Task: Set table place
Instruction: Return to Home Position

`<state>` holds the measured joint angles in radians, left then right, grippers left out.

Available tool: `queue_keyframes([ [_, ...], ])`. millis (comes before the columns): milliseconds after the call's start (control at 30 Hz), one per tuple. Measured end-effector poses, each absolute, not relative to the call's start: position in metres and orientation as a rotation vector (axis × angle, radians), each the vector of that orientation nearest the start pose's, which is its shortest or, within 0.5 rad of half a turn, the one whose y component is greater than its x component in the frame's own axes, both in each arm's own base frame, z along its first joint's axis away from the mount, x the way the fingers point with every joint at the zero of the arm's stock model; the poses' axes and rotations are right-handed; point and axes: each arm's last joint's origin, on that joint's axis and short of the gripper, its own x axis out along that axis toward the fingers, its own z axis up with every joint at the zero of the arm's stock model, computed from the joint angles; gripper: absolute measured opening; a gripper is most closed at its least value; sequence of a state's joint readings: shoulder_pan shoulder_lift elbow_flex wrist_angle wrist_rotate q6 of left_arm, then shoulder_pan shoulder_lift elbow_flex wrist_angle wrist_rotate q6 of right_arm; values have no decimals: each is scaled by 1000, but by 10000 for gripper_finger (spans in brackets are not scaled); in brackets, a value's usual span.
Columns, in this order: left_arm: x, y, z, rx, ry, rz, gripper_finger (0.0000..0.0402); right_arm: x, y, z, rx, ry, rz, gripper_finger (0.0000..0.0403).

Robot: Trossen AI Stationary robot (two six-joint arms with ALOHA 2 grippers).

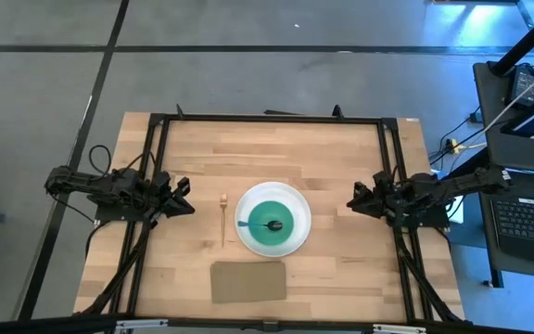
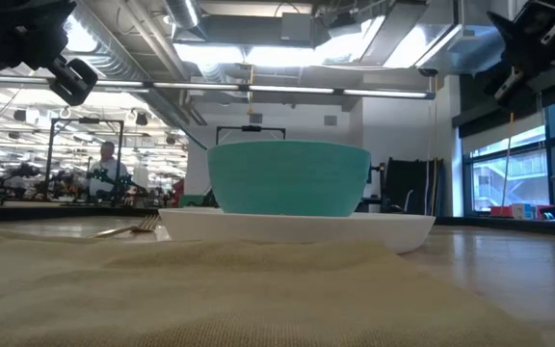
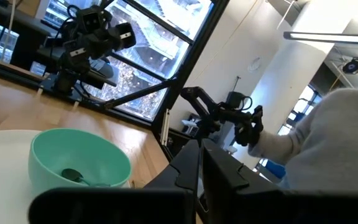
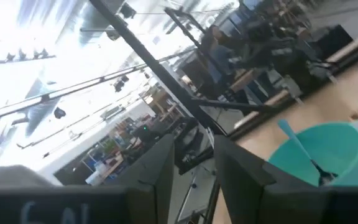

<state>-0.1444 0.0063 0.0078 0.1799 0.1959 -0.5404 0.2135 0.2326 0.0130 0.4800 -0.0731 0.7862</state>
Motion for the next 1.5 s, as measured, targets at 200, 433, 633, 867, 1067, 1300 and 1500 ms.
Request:
queue_keyframes([
  [200,94,-19,183,-529,-86,-380,3,105,25,186,834,-57,347,117],
  [433,94,-19,183,-529,-86,-380,6,107,25,167,906,142,260,117],
  [633,94,-19,183,-529,-86,-380,21,107,25,162,901,185,240,117],
  [867,94,-19,183,-529,-86,-380,36,107,26,162,900,192,253,117],
  [1067,94,-19,183,-529,-86,-380,48,107,26,162,898,193,254,117],
  [1300,94,-19,183,-529,-86,-380,60,106,26,163,896,183,264,117],
  [1500,94,-19,182,-529,-82,-379,68,98,30,165,657,211,513,117],
])
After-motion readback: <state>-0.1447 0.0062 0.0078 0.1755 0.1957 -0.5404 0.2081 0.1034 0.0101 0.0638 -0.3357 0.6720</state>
